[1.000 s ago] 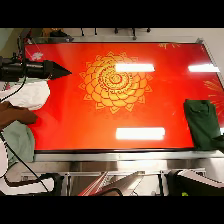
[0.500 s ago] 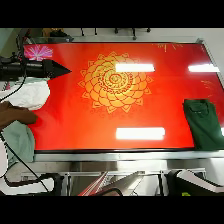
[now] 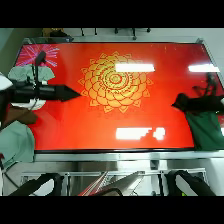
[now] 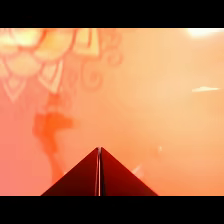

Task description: Fold the shirts.

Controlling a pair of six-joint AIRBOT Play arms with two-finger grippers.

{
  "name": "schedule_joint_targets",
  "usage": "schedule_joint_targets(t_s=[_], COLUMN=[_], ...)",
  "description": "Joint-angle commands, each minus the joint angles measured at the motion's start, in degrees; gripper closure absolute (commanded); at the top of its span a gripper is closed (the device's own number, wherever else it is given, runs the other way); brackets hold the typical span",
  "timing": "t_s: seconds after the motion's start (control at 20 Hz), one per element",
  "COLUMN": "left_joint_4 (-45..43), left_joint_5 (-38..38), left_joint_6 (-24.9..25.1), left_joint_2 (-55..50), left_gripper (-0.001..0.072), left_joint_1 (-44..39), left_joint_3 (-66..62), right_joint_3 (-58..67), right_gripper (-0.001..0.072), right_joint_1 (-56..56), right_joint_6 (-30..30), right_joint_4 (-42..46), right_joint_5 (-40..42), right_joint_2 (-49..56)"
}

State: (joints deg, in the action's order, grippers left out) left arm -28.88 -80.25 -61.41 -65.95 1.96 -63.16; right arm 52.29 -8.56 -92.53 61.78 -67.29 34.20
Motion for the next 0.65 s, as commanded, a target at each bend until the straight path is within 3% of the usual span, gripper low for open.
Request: schedule_joint_targets(t_s=[0.0, 0.2, 0.6], left_joint_4=[0.0, 0.1, 0.0], left_joint_5=[5.0, 5.9, 6.8], left_joint_6=[0.3, -0.6, -3.2], left_joint_2=[11.6, 18.9, 25.5], left_gripper=[0.0691, 0.0691, 0.069], left_joint_1=[-3.3, -4.0, -4.0], left_joint_3=[17.6, 24.5, 25.7], right_joint_3=[-9.7, -9.9, -9.9], right_gripper=[0.0692, 0.0691, 0.0691], right_joint_1=[9.9, 10.1, 10.1], right_joint_6=[-1.3, 0.6, 0.6], right_joint_4=[2.5, 2.0, 1.9], right_joint_5=[4.3, 3.9, 3.9], right_joint_2=[-6.5, -6.3, -6.3])
